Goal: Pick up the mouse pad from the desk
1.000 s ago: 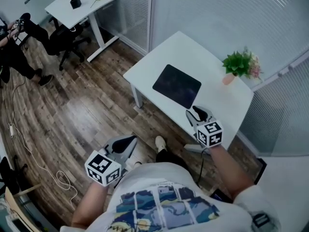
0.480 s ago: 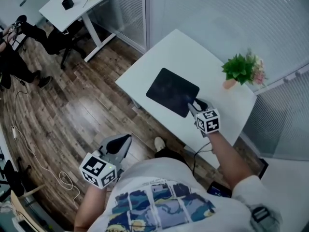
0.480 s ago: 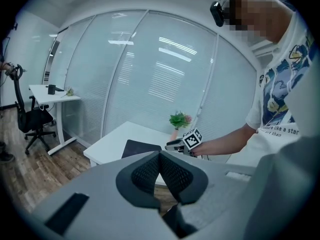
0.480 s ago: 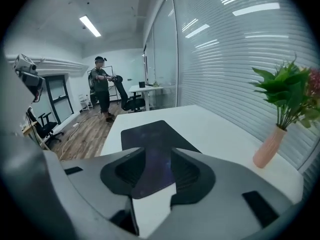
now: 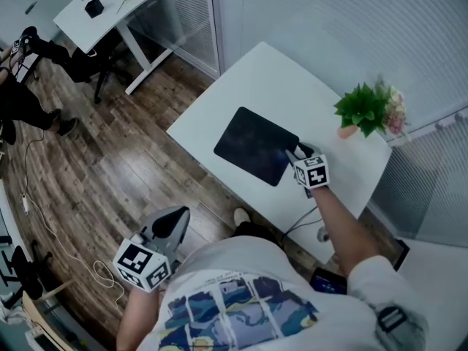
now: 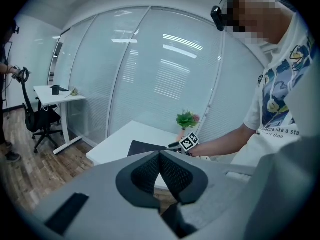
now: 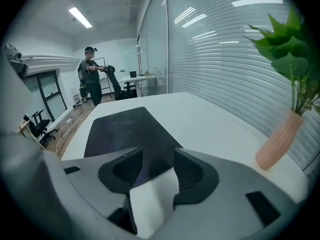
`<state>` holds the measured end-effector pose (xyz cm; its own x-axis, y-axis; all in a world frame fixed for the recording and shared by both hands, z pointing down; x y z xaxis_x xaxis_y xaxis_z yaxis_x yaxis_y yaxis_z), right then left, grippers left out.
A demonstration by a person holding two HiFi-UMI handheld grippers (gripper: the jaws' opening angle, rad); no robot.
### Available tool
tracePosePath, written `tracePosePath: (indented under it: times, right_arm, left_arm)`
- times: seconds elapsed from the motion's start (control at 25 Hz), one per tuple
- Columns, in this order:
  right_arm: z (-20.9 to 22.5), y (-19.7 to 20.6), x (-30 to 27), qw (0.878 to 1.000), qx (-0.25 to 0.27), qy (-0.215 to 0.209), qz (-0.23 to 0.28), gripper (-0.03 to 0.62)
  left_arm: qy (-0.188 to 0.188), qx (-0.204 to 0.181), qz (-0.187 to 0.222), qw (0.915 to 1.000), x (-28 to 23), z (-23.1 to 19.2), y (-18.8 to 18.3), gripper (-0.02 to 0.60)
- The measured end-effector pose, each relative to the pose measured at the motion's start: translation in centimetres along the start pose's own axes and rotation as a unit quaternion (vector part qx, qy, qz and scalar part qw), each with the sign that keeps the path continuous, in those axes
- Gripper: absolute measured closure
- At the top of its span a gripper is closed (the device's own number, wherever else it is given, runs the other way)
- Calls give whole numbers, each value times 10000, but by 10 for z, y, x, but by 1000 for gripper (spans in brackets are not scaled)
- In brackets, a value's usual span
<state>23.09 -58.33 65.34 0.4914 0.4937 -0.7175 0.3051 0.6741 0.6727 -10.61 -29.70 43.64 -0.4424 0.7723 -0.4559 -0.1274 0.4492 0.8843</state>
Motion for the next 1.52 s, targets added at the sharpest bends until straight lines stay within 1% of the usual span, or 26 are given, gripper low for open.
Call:
tracePosePath:
  times: [0.28, 0.44, 0.6, 0.72, 0.92, 1.08, 1.24, 1.52]
  right_arm:
    - [27, -3, -28, 10000, -12, 44, -29, 382]
    - [31, -7, -33, 9999, -49, -32, -119, 376]
    - [38, -11, -43, 9999, -43, -84, -94, 373]
    - [40, -11, -44, 9996, -106, -158, -188, 373]
    - [40, -12, -46, 9997, -54, -242, -86, 387]
    - [37, -15, -43, 9997, 27, -223, -62, 395]
    - [31, -15, -43, 9998, 79, -198, -64, 431]
    - [23, -13, -43, 9999, 24, -97, -32, 474]
  left_arm:
    - [-86, -62, -93, 9999, -15, 2, -10, 580]
    - [-134, -71, -99, 9998, -22, 5, -15, 580]
    - [-207, -62, -125, 9997, -26, 6, -15, 580]
    - [-258, -27, -158, 9995, -26, 6, -16, 580]
    - [-319, 44, -172, 9993, -27, 3, -14, 580]
    - [-301, 55, -160, 9994, -28, 3, -14, 580]
    - [-302, 63, -152, 9994, -25, 0, -11, 580]
    - [-328, 101, -127, 9993, -13, -2, -4, 580]
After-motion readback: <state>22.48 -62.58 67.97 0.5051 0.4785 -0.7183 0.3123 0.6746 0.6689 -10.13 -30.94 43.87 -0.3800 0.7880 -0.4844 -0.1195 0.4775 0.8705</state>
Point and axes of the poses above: the fingertips, and each gripper's own axes: x backward along the fingers, z to its right, y out of its underside, the point moved 9 cm from there along x, backward along the fingers, and after that the axes turned 14 degrees about -x, right-handed, at the moved point
